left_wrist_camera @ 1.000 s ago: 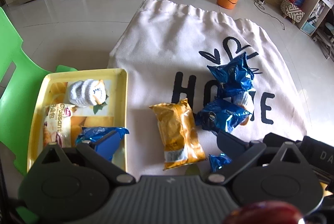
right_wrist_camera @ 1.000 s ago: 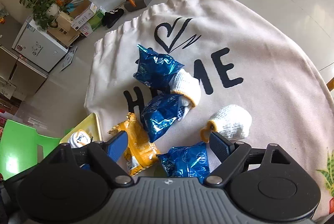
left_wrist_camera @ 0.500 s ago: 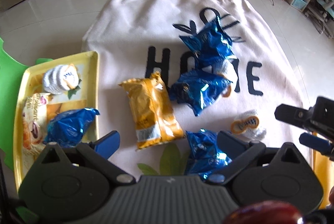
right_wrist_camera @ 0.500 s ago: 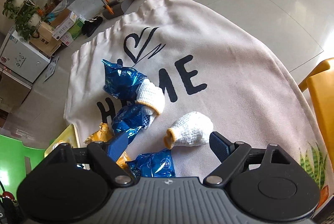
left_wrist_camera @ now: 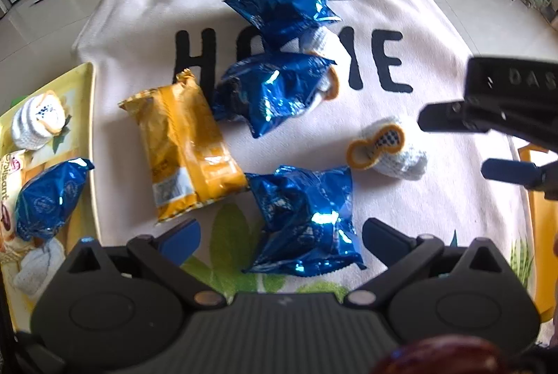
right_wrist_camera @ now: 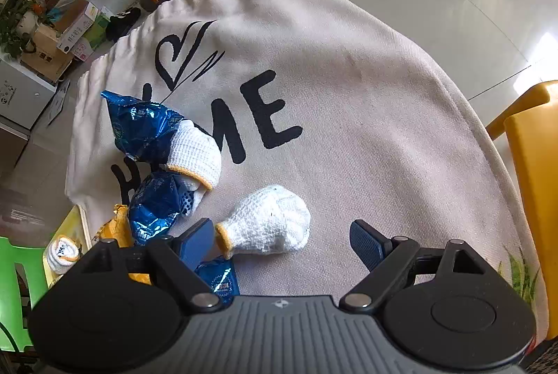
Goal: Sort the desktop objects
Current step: 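Close the left tool on the blue packet while the right tool grips the glove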
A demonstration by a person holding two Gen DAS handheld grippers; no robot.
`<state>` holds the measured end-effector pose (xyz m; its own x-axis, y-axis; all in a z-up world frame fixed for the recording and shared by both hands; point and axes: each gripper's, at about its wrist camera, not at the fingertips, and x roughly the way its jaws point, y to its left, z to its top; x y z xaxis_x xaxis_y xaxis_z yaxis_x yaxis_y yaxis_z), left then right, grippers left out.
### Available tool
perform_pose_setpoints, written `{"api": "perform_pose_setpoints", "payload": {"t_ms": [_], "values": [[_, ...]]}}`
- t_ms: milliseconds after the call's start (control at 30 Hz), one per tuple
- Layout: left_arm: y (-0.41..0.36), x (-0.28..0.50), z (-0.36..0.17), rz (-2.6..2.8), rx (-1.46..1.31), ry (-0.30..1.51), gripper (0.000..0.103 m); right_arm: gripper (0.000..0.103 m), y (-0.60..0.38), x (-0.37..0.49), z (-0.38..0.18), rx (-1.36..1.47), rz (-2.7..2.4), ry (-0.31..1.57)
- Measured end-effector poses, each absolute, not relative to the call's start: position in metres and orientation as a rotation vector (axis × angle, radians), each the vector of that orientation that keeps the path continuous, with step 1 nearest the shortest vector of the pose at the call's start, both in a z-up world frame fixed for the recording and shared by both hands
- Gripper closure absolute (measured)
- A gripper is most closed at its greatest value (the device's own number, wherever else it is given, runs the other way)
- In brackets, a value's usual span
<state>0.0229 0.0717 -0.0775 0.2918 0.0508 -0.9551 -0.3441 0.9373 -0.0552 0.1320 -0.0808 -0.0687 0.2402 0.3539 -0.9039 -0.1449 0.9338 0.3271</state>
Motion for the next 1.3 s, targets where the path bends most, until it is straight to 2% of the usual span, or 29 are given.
{"api": "perform_pose_setpoints", "payload": {"t_ms": [367,500,1300], "values": [[0.067,0.032,-0.103,0.268,-0.266,1.294,0.001,0.016,-0.069,0.137,-0.091,0.171,0.393,1.335],[0.064,0.035,-0.108,0.263,-0.258,1.3,0.001,0.012,-0.065,0.139,-0.094,0.163,0.398,1.33],[0.064,0.041,-0.125,0.297,-0.296,1.299,0.001,0.012,-0.048,0.145,-0.114,0.159,0.401,1.38]]}}
